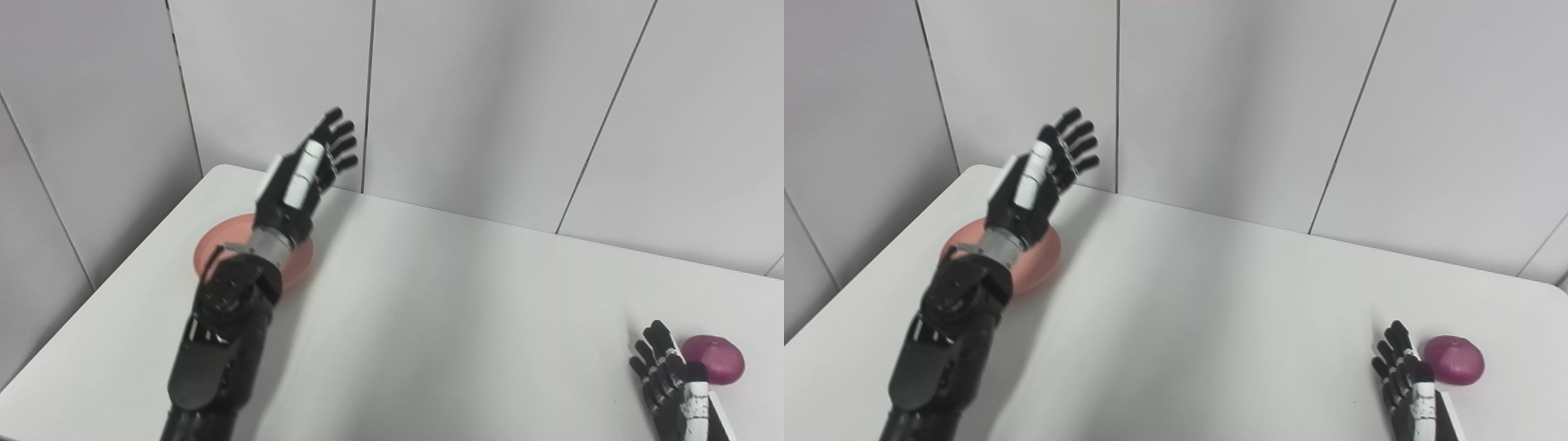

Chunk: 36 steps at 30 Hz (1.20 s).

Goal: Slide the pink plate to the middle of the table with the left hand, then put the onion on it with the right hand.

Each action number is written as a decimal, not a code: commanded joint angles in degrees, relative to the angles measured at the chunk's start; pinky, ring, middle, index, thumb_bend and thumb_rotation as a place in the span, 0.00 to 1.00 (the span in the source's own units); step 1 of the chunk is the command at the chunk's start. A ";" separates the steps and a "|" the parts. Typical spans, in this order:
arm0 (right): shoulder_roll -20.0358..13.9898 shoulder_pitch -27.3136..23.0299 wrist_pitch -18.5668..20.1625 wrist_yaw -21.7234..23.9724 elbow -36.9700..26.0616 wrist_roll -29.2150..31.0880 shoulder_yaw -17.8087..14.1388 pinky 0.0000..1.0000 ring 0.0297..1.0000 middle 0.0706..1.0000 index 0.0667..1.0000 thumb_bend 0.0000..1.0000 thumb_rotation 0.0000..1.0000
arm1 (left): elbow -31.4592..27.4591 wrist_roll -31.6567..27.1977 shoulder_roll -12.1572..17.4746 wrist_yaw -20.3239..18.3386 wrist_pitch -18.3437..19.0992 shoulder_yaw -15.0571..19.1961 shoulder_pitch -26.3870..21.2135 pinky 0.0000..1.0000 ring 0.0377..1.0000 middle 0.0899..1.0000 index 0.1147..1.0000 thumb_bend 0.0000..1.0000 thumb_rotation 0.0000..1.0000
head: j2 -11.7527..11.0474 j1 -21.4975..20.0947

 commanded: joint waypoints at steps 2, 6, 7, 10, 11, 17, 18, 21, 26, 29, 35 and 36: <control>2.45 4.99 0.44 -0.32 5.59 -0.02 0.78 1.00 1.00 1.00 1.00 0.88 1.00 | 2.86 0.32 3.64 -1.17 -3.68 1.34 -3.53 0.80 0.88 0.90 0.88 0.90 0.82 | 0.04 0.02; 2.35 4.96 0.17 0.10 5.85 0.24 0.77 1.00 1.00 1.00 1.00 0.88 1.00 | 8.97 1.50 8.20 -2.12 -7.03 2.40 -5.37 0.71 0.85 0.88 0.87 0.91 0.83 | 0.01 0.14; 2.33 4.96 0.17 0.14 5.87 0.27 0.78 1.00 1.00 1.00 1.00 0.88 1.00 | 9.47 1.47 8.50 -2.28 -7.42 2.45 -5.51 0.70 0.85 0.88 0.87 0.91 0.83 | 0.01 0.14; 2.36 5.15 0.43 0.08 5.43 0.17 0.86 1.00 1.00 1.00 1.00 0.89 1.00 | 14.62 2.05 11.25 -2.73 -10.30 3.48 -6.76 0.74 0.85 0.86 0.83 0.91 0.81 | -0.03 0.23; 2.43 5.16 0.39 -0.05 5.39 0.05 0.84 1.00 1.00 1.00 1.00 0.89 1.00 | 16.86 2.23 12.29 -2.84 -11.36 3.91 -7.25 0.74 0.84 0.86 0.83 0.91 0.80 | 0.00 0.17; 2.37 5.08 0.25 -0.10 5.50 -0.41 1.06 1.00 1.00 1.00 1.00 0.88 1.00 | 22.83 3.23 15.17 -2.74 -13.79 4.73 -8.60 0.82 0.83 0.86 0.83 0.91 0.82 | -0.08 0.17; 2.43 5.07 0.19 -0.09 5.59 -0.29 0.97 1.00 1.00 1.00 1.00 0.89 1.00 | 24.52 3.55 16.06 -2.82 -14.49 4.91 -8.92 0.82 0.83 0.86 0.83 0.91 0.82 | -0.15 0.14; 2.46 5.02 -0.09 0.11 5.85 -0.12 0.87 1.00 1.00 1.00 1.00 0.88 1.00 | 28.45 4.75 18.32 -2.61 -16.28 5.40 -9.41 0.78 0.82 0.85 0.82 0.88 0.84 | -0.17 0.15; 2.48 5.06 0.20 -0.09 5.53 -0.21 0.92 1.00 1.00 1.00 0.99 0.87 1.00 | 32.56 5.23 20.01 -2.53 -17.95 5.96 -9.74 0.76 0.80 0.84 0.83 0.89 0.84 | -0.16 0.25; 2.47 5.10 0.41 0.09 5.42 -0.01 0.93 1.00 1.00 1.00 1.00 0.86 1.00 | 33.92 4.24 20.19 -2.53 -17.80 6.68 -9.69 0.78 0.81 0.85 0.83 0.88 0.83 | -0.18 0.24; 2.48 5.05 0.28 0.19 5.58 -0.06 0.99 1.00 1.00 1.00 1.00 0.84 1.00 | 37.70 3.27 20.18 -2.22 -17.83 8.09 -10.02 0.84 0.83 0.85 0.83 0.88 0.79 | -0.01 0.12; 2.46 5.08 0.23 0.29 5.57 -0.02 1.03 1.00 1.00 1.00 1.00 0.85 1.00 | 38.31 3.23 20.22 -2.27 -17.87 8.20 -10.08 0.84 0.83 0.85 0.83 0.89 0.80 | 0.04 0.08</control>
